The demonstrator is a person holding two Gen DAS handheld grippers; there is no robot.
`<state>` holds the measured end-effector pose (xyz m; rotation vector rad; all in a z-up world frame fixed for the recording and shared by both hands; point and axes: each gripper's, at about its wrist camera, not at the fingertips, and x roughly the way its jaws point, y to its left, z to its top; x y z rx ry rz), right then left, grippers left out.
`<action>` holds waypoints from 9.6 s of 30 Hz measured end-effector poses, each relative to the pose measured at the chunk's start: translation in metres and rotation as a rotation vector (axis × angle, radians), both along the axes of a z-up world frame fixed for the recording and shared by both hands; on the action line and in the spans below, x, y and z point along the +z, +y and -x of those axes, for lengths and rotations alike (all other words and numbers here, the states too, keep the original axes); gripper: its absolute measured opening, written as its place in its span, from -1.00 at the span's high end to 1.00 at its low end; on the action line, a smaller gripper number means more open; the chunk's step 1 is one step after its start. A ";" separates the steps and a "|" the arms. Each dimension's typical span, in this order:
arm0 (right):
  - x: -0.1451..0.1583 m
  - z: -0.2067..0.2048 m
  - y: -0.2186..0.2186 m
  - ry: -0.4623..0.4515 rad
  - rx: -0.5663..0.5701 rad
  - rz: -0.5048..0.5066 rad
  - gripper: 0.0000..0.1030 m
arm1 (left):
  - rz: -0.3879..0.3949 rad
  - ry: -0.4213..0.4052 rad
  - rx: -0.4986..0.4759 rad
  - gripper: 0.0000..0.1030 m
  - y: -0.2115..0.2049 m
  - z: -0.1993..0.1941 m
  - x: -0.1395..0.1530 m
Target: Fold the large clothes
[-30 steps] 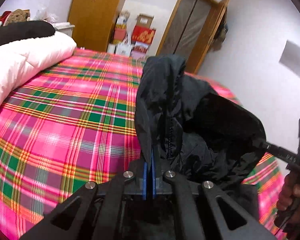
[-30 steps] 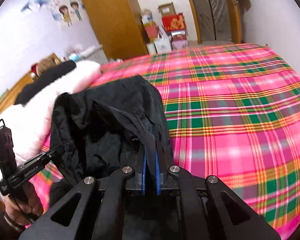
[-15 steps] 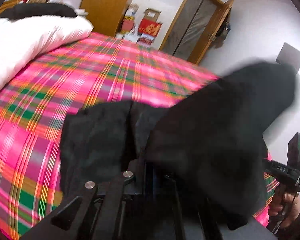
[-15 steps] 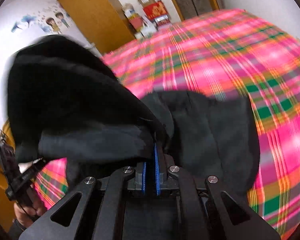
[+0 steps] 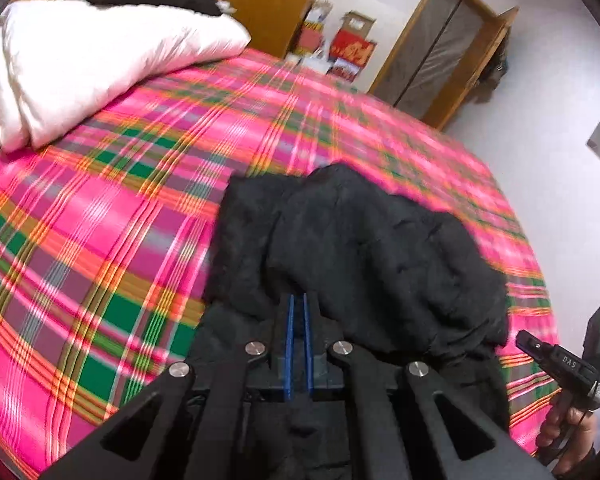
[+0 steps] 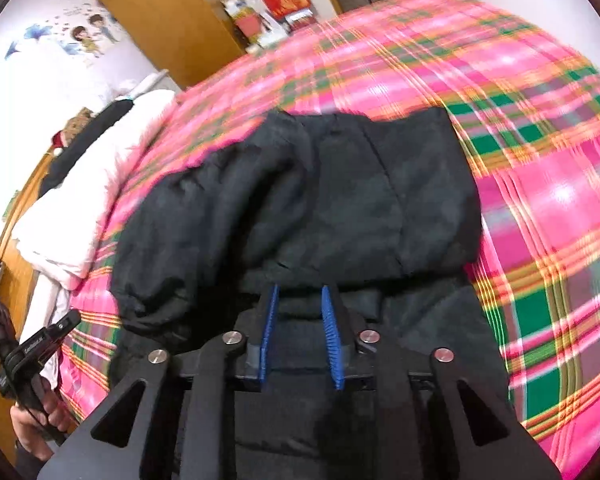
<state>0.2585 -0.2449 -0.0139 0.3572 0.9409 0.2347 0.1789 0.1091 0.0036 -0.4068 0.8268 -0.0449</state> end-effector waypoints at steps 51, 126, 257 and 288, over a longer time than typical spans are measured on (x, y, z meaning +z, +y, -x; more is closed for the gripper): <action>-0.006 -0.043 0.063 -0.164 0.133 0.195 0.36 | -0.108 -0.079 -0.127 0.43 -0.057 -0.073 -0.009; -0.011 0.214 -0.001 -0.075 0.086 0.227 0.15 | -0.231 -0.032 -0.138 0.37 -0.080 0.184 0.014; -0.029 -0.098 -0.126 0.143 -0.255 -0.524 -0.36 | 0.480 -0.040 0.151 -0.39 0.064 -0.113 -0.028; -0.048 -0.087 0.037 -0.006 0.111 0.329 -0.51 | -0.102 0.006 -0.100 -0.41 -0.050 -0.122 -0.044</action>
